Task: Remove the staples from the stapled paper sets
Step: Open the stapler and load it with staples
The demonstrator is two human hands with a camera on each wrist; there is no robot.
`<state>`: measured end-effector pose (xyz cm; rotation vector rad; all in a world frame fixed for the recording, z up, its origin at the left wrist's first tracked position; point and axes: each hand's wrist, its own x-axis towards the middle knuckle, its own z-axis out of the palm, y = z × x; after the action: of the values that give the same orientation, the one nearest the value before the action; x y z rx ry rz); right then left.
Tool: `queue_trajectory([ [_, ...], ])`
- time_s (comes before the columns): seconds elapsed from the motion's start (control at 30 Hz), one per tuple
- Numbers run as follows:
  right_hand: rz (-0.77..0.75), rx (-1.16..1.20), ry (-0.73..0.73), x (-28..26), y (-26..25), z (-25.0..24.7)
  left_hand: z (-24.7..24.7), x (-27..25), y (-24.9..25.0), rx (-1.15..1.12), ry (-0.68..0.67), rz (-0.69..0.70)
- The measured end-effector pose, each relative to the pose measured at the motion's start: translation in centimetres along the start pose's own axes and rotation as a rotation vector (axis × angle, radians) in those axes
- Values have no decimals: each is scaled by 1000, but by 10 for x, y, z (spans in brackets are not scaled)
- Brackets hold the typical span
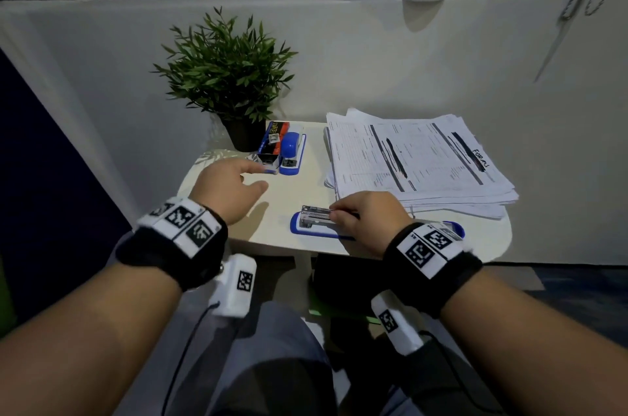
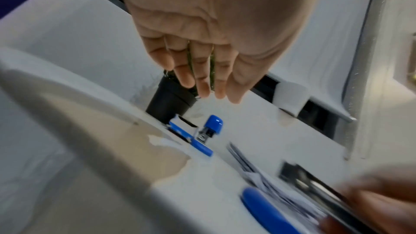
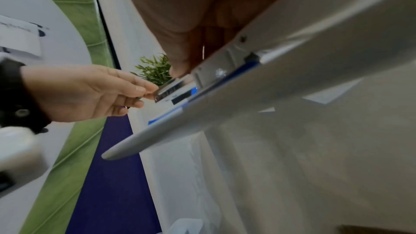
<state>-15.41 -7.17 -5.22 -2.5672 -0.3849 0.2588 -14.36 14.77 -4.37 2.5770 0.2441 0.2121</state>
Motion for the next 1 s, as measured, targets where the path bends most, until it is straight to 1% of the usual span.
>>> queue_trajectory([
  [0.1,-6,11,-4,1,2,1,-2,33,-2,-46,-70,-128],
  [0.13,-9,12,-6,1,2,1,-2,41,0,-20,-98,-150],
  [0.17,-7,18,-7,1,2,1,-2,49,3,52,-135,-151],
  [0.27,1,26,-6,1,3,1,1,64,13,289,-214,-107],
  [0.37,-2,28,-11,0,3,1,7,70,26,413,-257,9],
  [0.43,-4,36,-14,1,4,1,9,75,35,512,-296,53],
  [0.47,-8,38,-11,1,4,1,11,77,37,551,-312,63],
  [0.5,-11,38,-7,2,5,1,13,81,35,601,-347,39],
  [0.6,-19,36,5,2,6,2,22,94,22,744,-370,23],
  [0.63,-22,34,5,2,6,3,23,94,22,772,-408,18],
  [0.7,-25,30,-1,1,5,3,19,89,30,789,-476,0],
  [0.77,-30,27,-8,2,6,2,16,88,36,745,-471,-4],
  [0.87,-39,31,-12,2,8,3,16,95,23,681,-472,38],
  [0.93,-43,31,-15,3,8,3,16,94,16,666,-460,65],
  [1.0,-43,31,-16,4,8,3,14,90,17,708,-466,84],
])
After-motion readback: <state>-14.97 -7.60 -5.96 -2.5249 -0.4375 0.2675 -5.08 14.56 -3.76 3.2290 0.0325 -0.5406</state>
